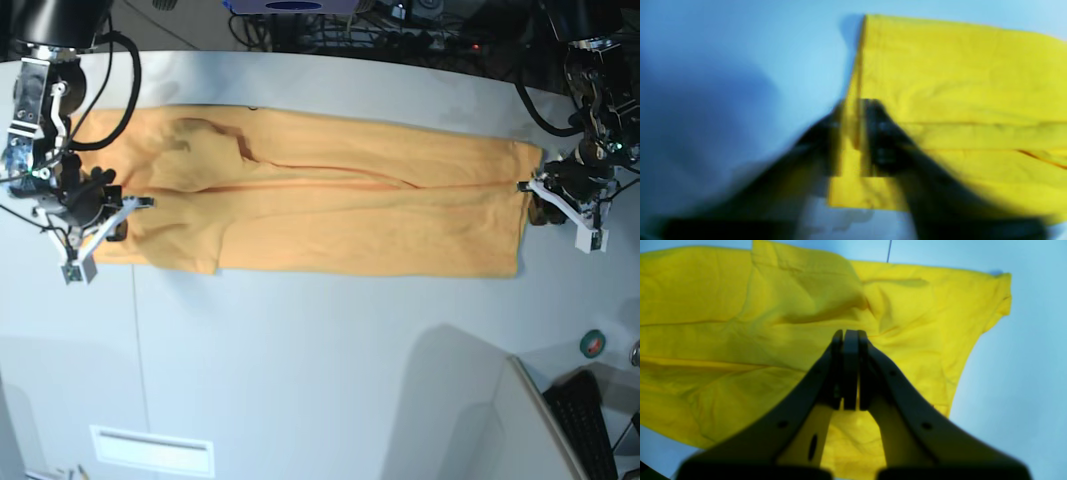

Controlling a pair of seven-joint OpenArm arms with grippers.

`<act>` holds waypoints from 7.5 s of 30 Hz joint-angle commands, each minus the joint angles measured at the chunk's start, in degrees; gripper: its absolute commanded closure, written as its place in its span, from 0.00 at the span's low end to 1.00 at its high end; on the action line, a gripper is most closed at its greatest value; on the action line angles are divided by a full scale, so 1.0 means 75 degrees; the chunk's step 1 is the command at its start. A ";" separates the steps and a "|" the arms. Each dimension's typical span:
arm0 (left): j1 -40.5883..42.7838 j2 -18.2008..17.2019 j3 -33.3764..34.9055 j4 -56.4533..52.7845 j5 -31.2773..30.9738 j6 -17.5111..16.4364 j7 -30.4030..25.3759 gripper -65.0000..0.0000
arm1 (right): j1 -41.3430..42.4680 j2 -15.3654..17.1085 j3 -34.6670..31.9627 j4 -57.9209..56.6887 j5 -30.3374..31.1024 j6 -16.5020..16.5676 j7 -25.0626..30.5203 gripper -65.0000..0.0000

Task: Layout the t-shirt on the table in an organized manner, then fold the t-shirt properly
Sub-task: 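Regrasp the folded shirt's ends with both grippers, then fold the shirt end with the left gripper toward the right gripper, then lower the folded end onto the shirt and release with the left gripper, then regrasp the shirt's ends with both grippers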

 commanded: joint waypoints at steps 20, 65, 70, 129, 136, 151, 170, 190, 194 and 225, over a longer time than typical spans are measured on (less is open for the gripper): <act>-0.1603 -0.0331 0.0704 -0.3445 -0.0005 -0.0065 -0.0103 0.31 | -0.0117 0.0067 0.0016 0.0153 0.0095 0.0051 0.0168 1.00; 0.0436 0.1392 0.3588 0.1771 0.0018 0.0861 0.0143 1.00 | -0.0328 0.0056 0.0063 0.0188 0.0106 0.0051 0.0180 1.00; 0.0342 0.1709 0.3670 0.1748 0.0077 0.0861 0.0143 1.00 | -0.0328 0.0056 0.0052 0.0188 0.0106 0.0051 0.0180 1.00; -0.0373 0.2072 0.4080 0.0833 0.0077 0.0861 0.0178 1.00 | -0.0211 0.0056 0.0028 0.0188 0.0106 0.0051 0.0168 1.00; -0.0373 0.2049 0.4455 0.0822 0.0077 0.0861 0.0190 1.00 | -0.0211 0.0056 0.0040 0.0188 0.0106 0.0051 0.0168 1.00; -0.0361 0.2084 0.4596 0.0822 0.0006 0.0861 0.0190 0.38 | -0.0211 0.0056 0.0052 0.0188 0.0106 0.0051 0.0168 1.00; -0.0162 0.2037 0.4057 0.0048 0.0077 0.0861 0.0143 1.00 | -0.0105 -0.0191 0.0204 0.0188 0.0106 0.0051 0.0180 1.00; 0.0401 0.1568 0.2791 0.0189 0.0006 0.0826 0.0108 1.00 | -0.0094 -0.0202 0.0227 0.0188 0.0106 0.0051 0.0180 1.00; 0.0413 0.1580 0.2720 0.0939 -0.0005 0.0826 0.0131 1.00 | -0.0035 -0.0202 0.0239 0.0188 0.0106 0.0051 0.0168 1.00; 0.0823 0.1416 0.0798 0.0353 -0.0017 -0.0288 -0.1287 1.00 | 0.0516 -0.0484 0.3181 -0.0058 0.1103 0.1715 -0.1895 0.68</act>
